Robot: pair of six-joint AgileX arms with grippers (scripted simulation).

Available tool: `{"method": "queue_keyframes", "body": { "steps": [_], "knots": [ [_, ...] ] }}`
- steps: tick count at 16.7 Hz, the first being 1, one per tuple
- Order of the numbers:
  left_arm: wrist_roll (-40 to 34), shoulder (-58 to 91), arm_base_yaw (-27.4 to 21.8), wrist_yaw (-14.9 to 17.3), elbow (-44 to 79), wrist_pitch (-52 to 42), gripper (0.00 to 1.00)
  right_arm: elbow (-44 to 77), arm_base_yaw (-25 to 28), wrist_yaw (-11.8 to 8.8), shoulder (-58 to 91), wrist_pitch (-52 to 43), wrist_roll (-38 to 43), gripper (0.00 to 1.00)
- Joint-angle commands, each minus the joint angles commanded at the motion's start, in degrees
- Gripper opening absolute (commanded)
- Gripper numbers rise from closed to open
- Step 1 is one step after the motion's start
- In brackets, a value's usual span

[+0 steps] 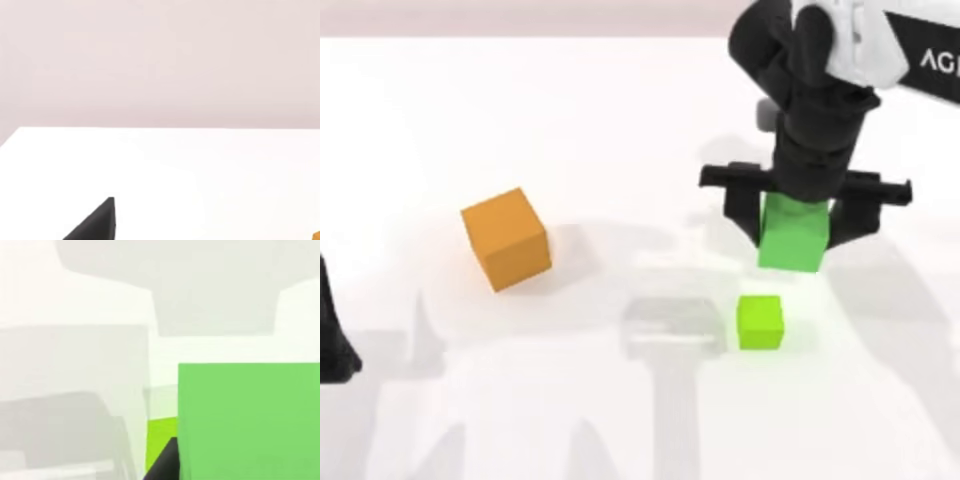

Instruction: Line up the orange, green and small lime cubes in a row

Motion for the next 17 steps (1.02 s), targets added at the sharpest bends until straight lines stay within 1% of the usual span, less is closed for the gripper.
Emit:
{"method": "queue_keyframes", "body": {
  "steps": [4, 6, 8, 12, 14, 17],
  "knots": [
    [0.0, 0.0, 0.0, 0.0, 0.0, 0.0, 1.00, 3.9, 9.9, 0.0, 0.9, -2.7, 3.9, 0.00],
    [0.0, 0.0, 0.0, 0.0, 0.0, 0.0, 1.00, 5.2, 13.0, 0.0, 1.0, -3.6, 5.3, 0.00],
    [0.0, 0.0, 0.0, 0.0, 0.0, 0.0, 1.00, 5.5, 13.7, 0.0, 1.0, -3.8, 5.7, 0.00],
    [0.0, 0.0, 0.0, 0.0, 0.0, 0.0, 1.00, 5.2, 13.5, -0.1, 0.9, -3.5, 5.7, 0.00],
    [0.0, 0.0, 0.0, 0.0, 0.0, 0.0, 1.00, 3.7, 13.5, -0.1, 1.4, -1.7, 5.7, 0.00],
    [0.0, 0.0, 0.0, 0.0, 0.0, 0.0, 1.00, -0.2, 13.6, 0.0, 2.9, 3.5, 5.6, 0.00]
  ]
}}
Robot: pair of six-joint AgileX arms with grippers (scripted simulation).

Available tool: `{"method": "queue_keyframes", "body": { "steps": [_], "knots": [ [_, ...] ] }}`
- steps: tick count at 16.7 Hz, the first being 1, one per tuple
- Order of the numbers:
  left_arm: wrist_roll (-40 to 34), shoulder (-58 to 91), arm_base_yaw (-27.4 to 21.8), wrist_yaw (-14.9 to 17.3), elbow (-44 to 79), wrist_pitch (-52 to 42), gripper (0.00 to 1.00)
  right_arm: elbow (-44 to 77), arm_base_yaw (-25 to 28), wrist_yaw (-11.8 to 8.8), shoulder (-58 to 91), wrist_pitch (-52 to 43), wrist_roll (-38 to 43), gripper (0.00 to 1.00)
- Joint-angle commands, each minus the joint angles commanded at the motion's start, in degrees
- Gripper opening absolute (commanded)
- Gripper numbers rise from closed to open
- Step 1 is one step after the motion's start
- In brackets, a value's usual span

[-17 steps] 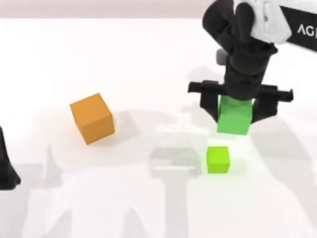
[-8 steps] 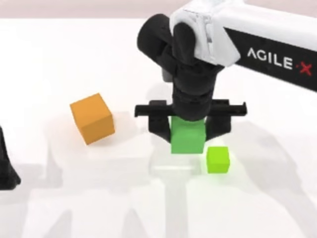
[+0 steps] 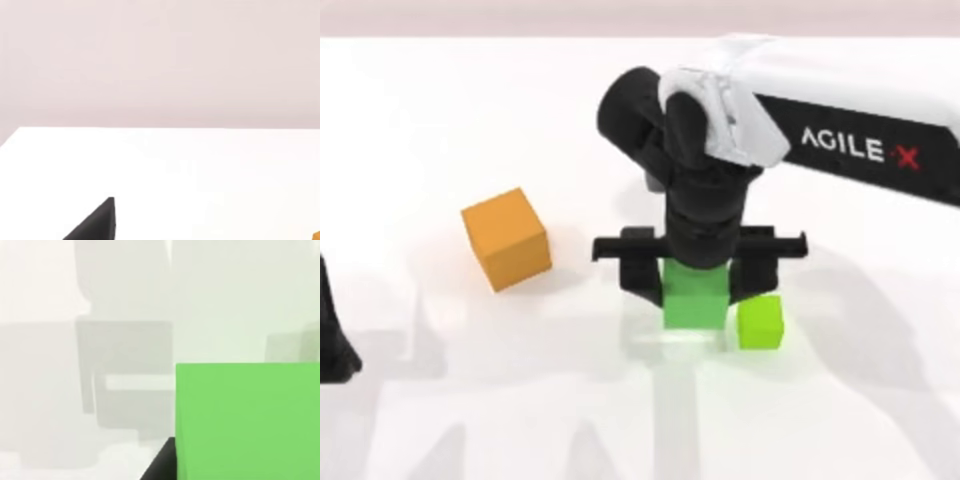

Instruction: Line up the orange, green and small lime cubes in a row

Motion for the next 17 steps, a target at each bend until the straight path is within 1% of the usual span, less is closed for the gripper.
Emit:
{"method": "queue_keyframes", "body": {
  "steps": [4, 8, 17],
  "knots": [
    [0.0, 0.0, 0.0, 0.0, 0.0, 0.0, 1.00, -4.4, 0.1, 0.0, 1.6, 6.2, 0.0, 0.00],
    [0.0, 0.0, 0.0, 0.0, 0.0, 0.0, 1.00, -4.7, 0.1, 0.0, 1.8, 6.7, 0.0, 0.00],
    [0.0, 0.0, 0.0, 0.0, 0.0, 0.0, 1.00, -4.7, 0.1, 0.0, 1.8, 6.7, 0.0, 0.68]
  ]
}}
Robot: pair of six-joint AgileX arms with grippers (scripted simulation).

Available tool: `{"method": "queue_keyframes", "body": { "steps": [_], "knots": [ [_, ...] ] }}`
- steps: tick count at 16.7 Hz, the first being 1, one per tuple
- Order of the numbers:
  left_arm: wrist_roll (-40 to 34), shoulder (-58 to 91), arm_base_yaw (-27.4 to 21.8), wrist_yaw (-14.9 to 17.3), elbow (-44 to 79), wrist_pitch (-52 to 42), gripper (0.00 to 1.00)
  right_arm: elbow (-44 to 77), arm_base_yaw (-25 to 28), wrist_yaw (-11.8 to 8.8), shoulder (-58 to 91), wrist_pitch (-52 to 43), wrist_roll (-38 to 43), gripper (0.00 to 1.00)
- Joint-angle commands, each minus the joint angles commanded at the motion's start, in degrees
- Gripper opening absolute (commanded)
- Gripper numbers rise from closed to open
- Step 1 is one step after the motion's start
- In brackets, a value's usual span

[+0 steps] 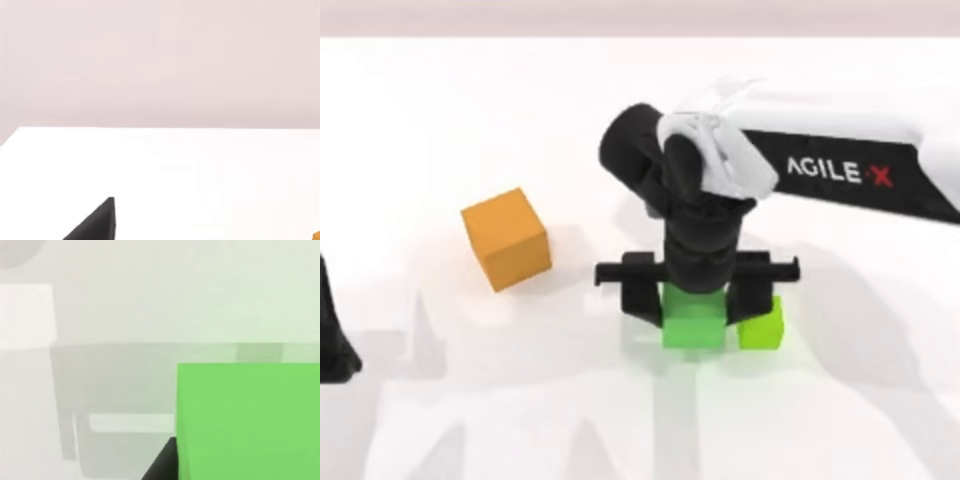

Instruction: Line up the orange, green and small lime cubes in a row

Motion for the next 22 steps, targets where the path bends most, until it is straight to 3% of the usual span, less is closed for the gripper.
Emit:
{"method": "queue_keyframes", "body": {
  "steps": [4, 5, 14, 22],
  "knots": [
    [0.0, 0.0, 0.0, 0.0, 0.0, 0.0, 1.00, 0.0, 0.0, 0.0, 0.0, 0.0, 0.0, 0.98],
    [0.0, 0.0, 0.0, 0.0, 0.0, 0.0, 1.00, 0.0, 0.0, 0.0, 0.0, 0.0, 0.0, 1.00],
    [0.0, 0.0, 0.0, 0.0, 0.0, 0.0, 1.00, 0.2, -0.1, 0.0, -0.1, -0.2, 0.0, 1.00],
    [0.0, 0.0, 0.0, 0.0, 0.0, 0.0, 1.00, 9.9, 0.5, 0.0, -3.1, -13.1, 0.0, 1.00]
  ]
}}
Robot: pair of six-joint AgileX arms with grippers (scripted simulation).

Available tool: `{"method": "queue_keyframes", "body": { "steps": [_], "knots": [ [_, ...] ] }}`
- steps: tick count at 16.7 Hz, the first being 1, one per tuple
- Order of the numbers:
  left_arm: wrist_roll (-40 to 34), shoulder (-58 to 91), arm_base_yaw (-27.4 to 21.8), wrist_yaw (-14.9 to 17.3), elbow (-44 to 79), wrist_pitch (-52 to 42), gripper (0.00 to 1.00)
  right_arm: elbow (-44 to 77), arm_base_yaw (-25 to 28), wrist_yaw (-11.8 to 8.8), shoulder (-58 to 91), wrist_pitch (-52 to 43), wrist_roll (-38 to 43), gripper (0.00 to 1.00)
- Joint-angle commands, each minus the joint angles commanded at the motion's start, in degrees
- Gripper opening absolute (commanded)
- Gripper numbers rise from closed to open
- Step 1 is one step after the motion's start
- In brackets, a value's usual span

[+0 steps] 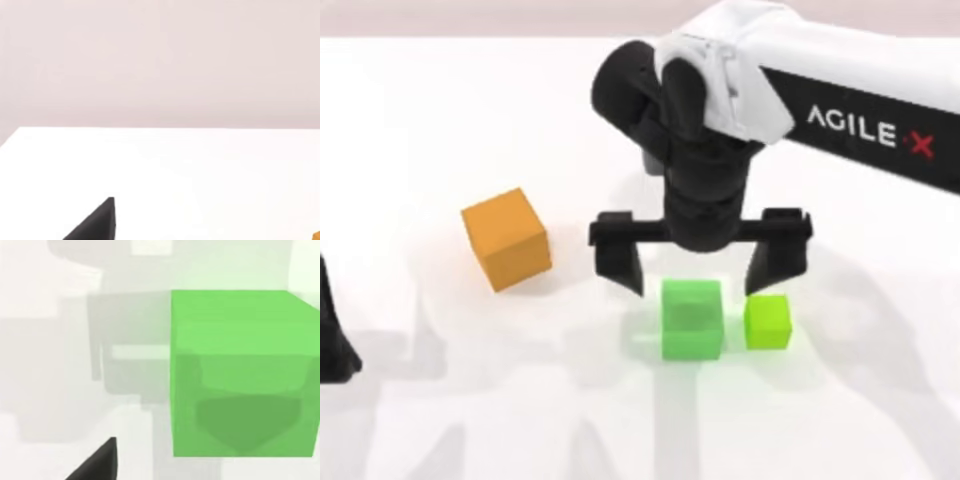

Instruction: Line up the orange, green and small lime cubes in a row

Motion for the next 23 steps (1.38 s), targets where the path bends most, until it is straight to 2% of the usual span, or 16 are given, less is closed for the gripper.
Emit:
{"method": "queue_keyframes", "body": {
  "steps": [7, 12, 16, 23],
  "knots": [
    [0.2, 0.5, -0.1, 0.0, 0.5, -0.4, 1.00, 0.3, -0.5, 0.0, -0.7, -0.5, -0.2, 1.00],
    [4.6, 10.9, -2.1, 0.1, 10.6, -7.6, 1.00, -8.6, -4.8, 0.8, -11.8, 6.0, -3.8, 1.00],
    [11.0, 29.1, -4.8, 0.0, 27.0, -18.3, 1.00, -22.9, -10.7, 1.4, -28.4, 15.5, -9.8, 1.00],
    [24.7, 72.5, -10.7, -0.2, 60.5, -41.9, 1.00, -56.0, -23.9, 1.6, -66.0, 37.5, -23.5, 1.00]
  ]
}}
